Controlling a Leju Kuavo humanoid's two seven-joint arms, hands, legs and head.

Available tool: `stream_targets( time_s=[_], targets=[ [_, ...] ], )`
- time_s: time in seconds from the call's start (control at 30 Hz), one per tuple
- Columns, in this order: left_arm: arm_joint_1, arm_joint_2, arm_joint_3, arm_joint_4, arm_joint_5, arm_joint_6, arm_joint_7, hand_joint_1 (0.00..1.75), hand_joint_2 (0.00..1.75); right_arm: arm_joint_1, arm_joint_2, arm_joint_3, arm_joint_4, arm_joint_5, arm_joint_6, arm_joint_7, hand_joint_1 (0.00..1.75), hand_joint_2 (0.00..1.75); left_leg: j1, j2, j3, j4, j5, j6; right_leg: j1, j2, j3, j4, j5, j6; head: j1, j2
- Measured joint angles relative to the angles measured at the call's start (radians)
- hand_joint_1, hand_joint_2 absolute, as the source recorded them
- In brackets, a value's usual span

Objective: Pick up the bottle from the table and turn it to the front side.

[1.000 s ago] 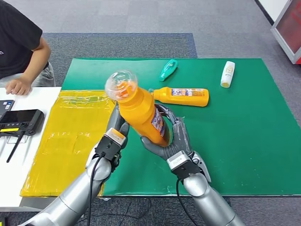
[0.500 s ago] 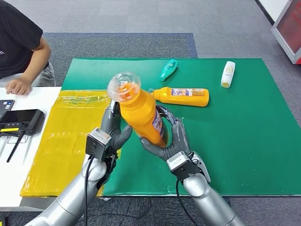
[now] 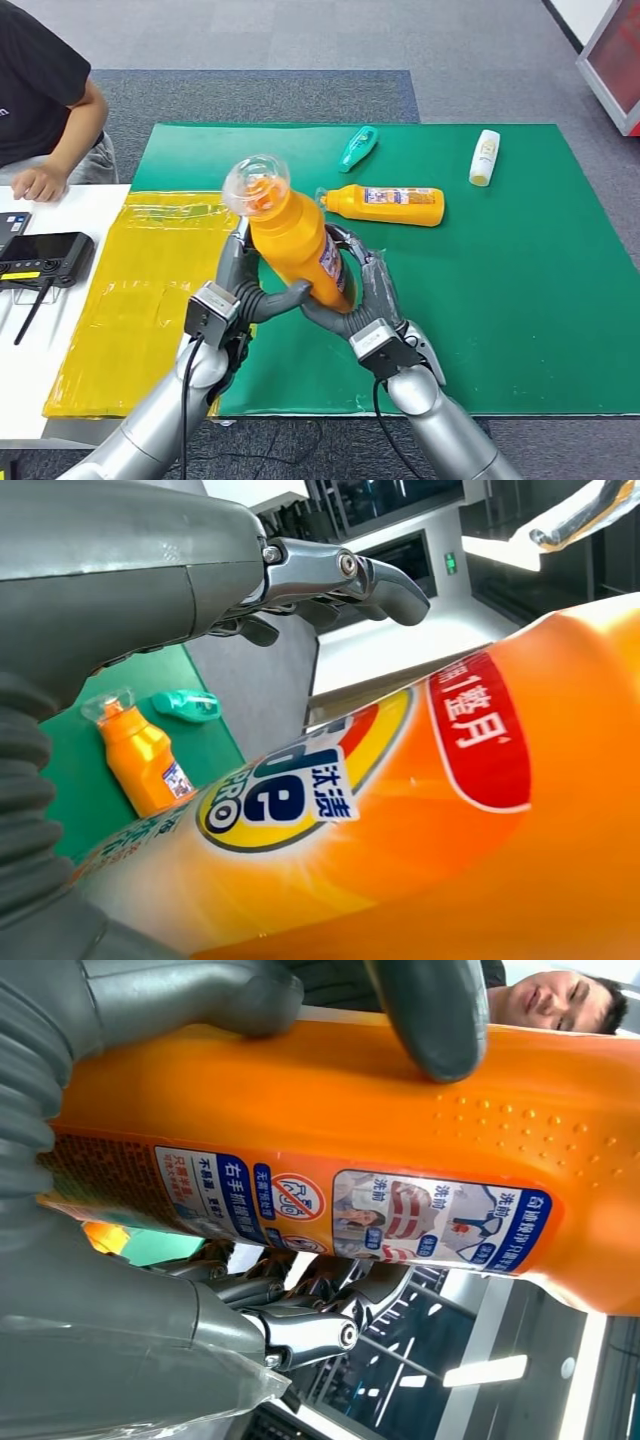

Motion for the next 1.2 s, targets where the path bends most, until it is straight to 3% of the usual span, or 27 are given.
stream_targets(
  time_s=[0.2, 0.27, 0.33, 0.77, 0.8, 0.9, 0.93, 1.1, 1.2],
  targets=[
    [0.005, 0.0, 0.0, -0.004, -0.011, 0.016, -0.003, 1.17, 1.75, -0.006, 0.0, 0.0, 0.006, -0.001, 0.002, 0.0, 1.75, 1.75, 0.0, 0.0, 0.0, 0.0, 0.0, 0.0, 0.0, 0.0, 0.0, 0.0, 0.0, 0.0, 0.0, 0.0],
    [0.007, 0.0, -0.001, -0.007, -0.014, 0.02, -0.005, 1.63, 1.75, -0.011, 0.0, 0.001, 0.009, -0.001, 0.002, 0.0, 1.75, 1.75, 0.0, 0.0, 0.0, 0.0, 0.0, 0.0, 0.0, 0.0, 0.0, 0.0, 0.0, 0.0, 0.0, 0.0],
    [0.007, 0.0, -0.002, -0.008, -0.016, 0.023, -0.007, 1.75, 1.75, -0.016, 0.0, 0.002, 0.012, -0.002, 0.003, 0.0, 1.75, 1.75, 0.0, 0.0, 0.0, 0.0, 0.0, 0.0, 0.0, 0.0, 0.0, 0.0, 0.0, 0.0, 0.0, 0.0],
    [0.002, 0.0, -0.002, -0.011, -0.018, 0.029, -0.007, 1.75, 1.75, -0.017, 0.002, 0.008, 0.013, -0.005, 0.007, -0.004, 1.75, 1.75, 0.0, 0.0, 0.0, 0.0, 0.0, 0.0, 0.0, 0.0, -0.001, 0.0, 0.0, 0.0, 0.0, 0.0],
    [0.001, 0.001, -0.001, -0.011, -0.019, 0.03, -0.007, 1.41, 1.75, -0.017, 0.002, 0.009, 0.013, -0.005, 0.008, -0.004, 1.75, 1.75, 0.0, 0.0, 0.0, 0.0, 0.0, 0.0, 0.0, 0.0, -0.001, 0.0, 0.0, 0.0, 0.0, 0.0],
    [0.0, 0.002, -0.001, -0.011, -0.023, 0.039, -0.008, 0.1, 1.75, -0.018, 0.002, 0.009, 0.013, -0.006, 0.007, -0.005, 1.75, 1.75, 0.0, 0.0, -0.001, 0.0, 0.0, 0.0, 0.0, 0.0, -0.001, 0.0, 0.0, 0.0, 0.0, 0.0],
    [0.001, 0.002, -0.001, -0.012, -0.024, 0.042, -0.008, 0.0, 1.75, -0.019, 0.002, 0.009, 0.013, -0.006, 0.007, -0.005, 1.75, 1.75, 0.0, 0.0, -0.001, 0.0, 0.001, 0.0, 0.0, 0.0, -0.001, 0.0, 0.001, 0.0, 0.0, 0.0],
    [0.0, 0.005, 0.004, -0.015, -0.025, 0.061, -0.01, 0.0, 1.75, -0.02, 0.003, 0.011, 0.013, -0.007, 0.007, -0.006, 1.75, 1.75, 0.0, 0.0, -0.001, 0.0, 0.001, 0.0, 0.0, 0.0, -0.001, 0.0, 0.001, 0.0, 0.0, 0.0],
    [0.0, 0.005, 0.01, -0.017, -0.027, 0.063, -0.01, 0.4, 1.75, -0.02, 0.003, 0.014, 0.013, -0.007, 0.007, -0.006, 1.75, 1.75, 0.0, 0.0, -0.001, 0.0, 0.001, 0.0, 0.0, 0.0, -0.001, 0.0, 0.001, -0.001, 0.0, 0.0]
  ],
)
